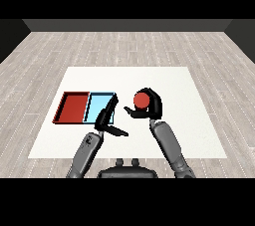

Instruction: Pick the red can and put it in the red box

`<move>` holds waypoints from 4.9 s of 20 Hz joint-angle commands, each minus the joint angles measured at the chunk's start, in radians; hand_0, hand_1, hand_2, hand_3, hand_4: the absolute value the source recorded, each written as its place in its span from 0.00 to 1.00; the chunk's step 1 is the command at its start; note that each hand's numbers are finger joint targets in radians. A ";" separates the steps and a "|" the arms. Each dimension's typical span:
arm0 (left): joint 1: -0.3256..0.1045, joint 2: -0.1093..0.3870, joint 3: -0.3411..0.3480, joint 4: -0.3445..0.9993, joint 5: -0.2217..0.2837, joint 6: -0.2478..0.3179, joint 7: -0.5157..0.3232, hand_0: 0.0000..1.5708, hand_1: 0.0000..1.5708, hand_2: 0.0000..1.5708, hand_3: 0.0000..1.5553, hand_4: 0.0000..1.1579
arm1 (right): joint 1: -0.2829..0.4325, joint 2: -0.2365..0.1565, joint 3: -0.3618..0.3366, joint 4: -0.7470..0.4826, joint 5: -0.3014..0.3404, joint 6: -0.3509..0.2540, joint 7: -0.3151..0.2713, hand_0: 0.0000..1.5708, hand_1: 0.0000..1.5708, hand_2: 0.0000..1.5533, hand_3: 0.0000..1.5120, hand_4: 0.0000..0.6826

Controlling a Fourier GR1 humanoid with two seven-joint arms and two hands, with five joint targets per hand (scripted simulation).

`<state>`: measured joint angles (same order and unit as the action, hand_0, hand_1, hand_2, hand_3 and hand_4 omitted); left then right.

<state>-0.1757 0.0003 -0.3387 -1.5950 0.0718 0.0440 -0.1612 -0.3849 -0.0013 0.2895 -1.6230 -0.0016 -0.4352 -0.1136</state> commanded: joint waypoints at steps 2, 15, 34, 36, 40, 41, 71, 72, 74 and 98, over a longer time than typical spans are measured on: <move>-0.071 0.000 -0.055 0.057 0.015 0.051 0.048 0.00 0.00 0.00 0.00 0.00 | 0.047 0.001 0.029 -0.059 0.033 0.017 0.009 1.00 1.00 0.95 0.94 0.96; -0.125 0.000 -0.125 0.205 0.156 0.094 -0.010 0.00 0.00 0.00 0.00 0.00 | 0.006 0.001 0.116 0.049 -0.038 -0.040 -0.081 1.00 1.00 0.95 0.93 0.93; -0.186 0.000 -0.198 0.263 0.208 0.129 -0.064 0.00 0.00 0.00 0.00 0.00 | -0.062 0.001 0.246 -0.014 -0.054 -0.149 -0.004 1.00 1.00 0.96 0.93 0.96; -0.196 0.001 -0.231 0.249 0.216 0.200 -0.081 0.00 0.00 0.00 0.00 0.00 | -0.120 0.001 0.223 0.037 -0.090 -0.146 -0.014 1.00 1.00 0.95 0.93 0.96; -0.213 0.000 -0.216 0.277 0.288 0.434 -0.104 1.00 1.00 1.00 0.97 0.99 | -0.072 0.001 0.223 0.018 -0.068 -0.130 -0.022 1.00 1.00 0.95 0.93 0.92; -0.203 0.000 -0.190 0.242 0.246 0.426 -0.039 1.00 1.00 1.00 1.00 0.97 | -0.066 0.001 0.185 0.047 -0.106 -0.101 -0.086 1.00 1.00 0.95 0.93 0.92; -0.252 0.000 -0.198 0.306 0.249 0.475 -0.072 1.00 1.00 1.00 0.97 0.98 | -0.067 0.001 0.224 0.065 0.001 -0.149 0.020 0.00 0.00 0.00 0.00 0.00; -0.196 0.000 -0.239 0.298 0.273 0.491 -0.142 1.00 1.00 1.00 0.97 0.98 | -0.048 0.001 0.212 0.045 -0.008 -0.141 0.012 0.00 0.00 0.00 0.00 0.00; -0.156 0.000 -0.213 0.204 0.196 0.473 -0.030 1.00 1.00 1.00 0.96 0.98 | -0.040 0.001 0.191 -0.031 0.045 -0.122 0.101 0.00 0.00 0.00 0.00 0.00; -0.210 0.195 0.052 0.184 0.111 0.391 0.048 1.00 1.00 0.99 0.93 0.98 | 0.382 -0.192 -0.159 -0.381 -0.128 0.112 -0.020 0.00 0.00 0.00 0.00 0.00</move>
<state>-0.3701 0.1285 -0.3485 -1.4035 0.1999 0.4430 -0.1392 -0.0824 -0.1677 0.1742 -1.9466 -0.1201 -0.3237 -0.1458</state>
